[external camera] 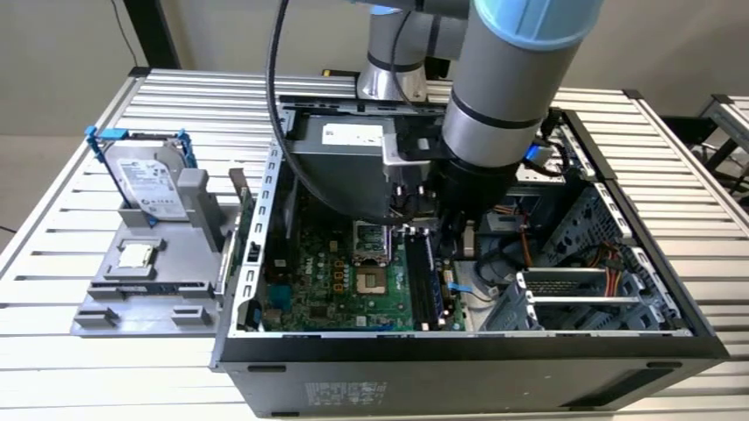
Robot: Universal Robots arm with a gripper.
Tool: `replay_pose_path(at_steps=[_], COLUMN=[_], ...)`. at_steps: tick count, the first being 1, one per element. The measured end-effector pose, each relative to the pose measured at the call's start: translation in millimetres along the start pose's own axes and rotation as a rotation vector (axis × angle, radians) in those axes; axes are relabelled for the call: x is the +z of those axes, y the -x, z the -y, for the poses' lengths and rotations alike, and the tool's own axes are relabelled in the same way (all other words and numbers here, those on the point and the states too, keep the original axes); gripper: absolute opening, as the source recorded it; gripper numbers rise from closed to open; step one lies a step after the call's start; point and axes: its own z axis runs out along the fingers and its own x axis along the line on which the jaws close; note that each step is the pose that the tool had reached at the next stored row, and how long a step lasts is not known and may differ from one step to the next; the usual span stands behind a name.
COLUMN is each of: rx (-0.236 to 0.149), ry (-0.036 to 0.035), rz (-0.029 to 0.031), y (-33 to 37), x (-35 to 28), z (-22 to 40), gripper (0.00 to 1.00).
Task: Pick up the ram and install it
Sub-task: 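Press down the ram until it locks into place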
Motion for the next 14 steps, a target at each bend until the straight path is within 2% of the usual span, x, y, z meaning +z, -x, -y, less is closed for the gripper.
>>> replay_pose_path(at_steps=[10,14], rx=[0.0,0.0], ry=[0.0,-0.0001], rz=[-0.0002,-0.0003], y=[1.1,1.1], x=[-44.8,-44.8], z=[0.7,0.7], gripper=[0.0,0.0])
